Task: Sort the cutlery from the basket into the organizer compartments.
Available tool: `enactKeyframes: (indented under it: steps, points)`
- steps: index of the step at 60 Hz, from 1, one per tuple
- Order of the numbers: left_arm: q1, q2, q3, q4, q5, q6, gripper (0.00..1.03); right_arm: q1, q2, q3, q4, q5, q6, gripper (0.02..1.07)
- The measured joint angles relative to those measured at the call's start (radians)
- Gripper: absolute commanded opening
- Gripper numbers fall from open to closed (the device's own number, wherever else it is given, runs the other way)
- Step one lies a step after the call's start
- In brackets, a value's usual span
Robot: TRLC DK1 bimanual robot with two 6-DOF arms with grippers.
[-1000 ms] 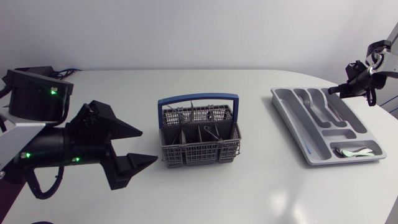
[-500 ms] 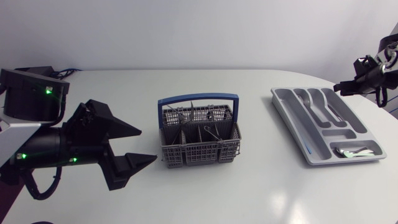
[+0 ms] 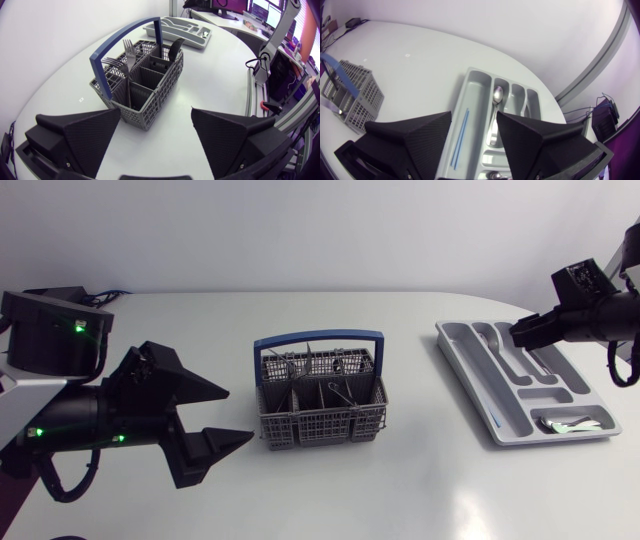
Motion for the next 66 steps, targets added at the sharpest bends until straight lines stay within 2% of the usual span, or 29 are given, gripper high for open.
enactKeyframes:
  steps: [10,24,34,47,57,66]
  points:
    - [0.000,0.000,0.000,0.000,0.000,0.000,0.98,0.131,-0.192,-0.155,0.010,0.001,-0.004,0.71]
    - [0.000,0.000,0.000,0.000,0.000,0.000,0.98,0.289,-0.353,-0.245,-0.024,0.010,-0.011,0.71]
    - [0.000,0.000,0.000,0.000,0.000,0.000,0.98,0.372,-0.441,-0.284,-0.111,-0.077,-0.061,0.71]
    - [0.000,0.000,0.000,0.000,0.000,0.000,0.98,0.514,-0.513,-0.319,-0.159,-0.092,-0.074,0.71]
    - [0.000,0.000,0.000,0.000,0.000,0.000,0.98,0.645,-0.518,-0.393,-0.111,-0.024,-0.022,0.71]
    - [0.000,0.000,0.000,0.000,0.000,0.000,0.98,0.782,-0.495,-0.458,0.008,0.089,0.037,0.70]
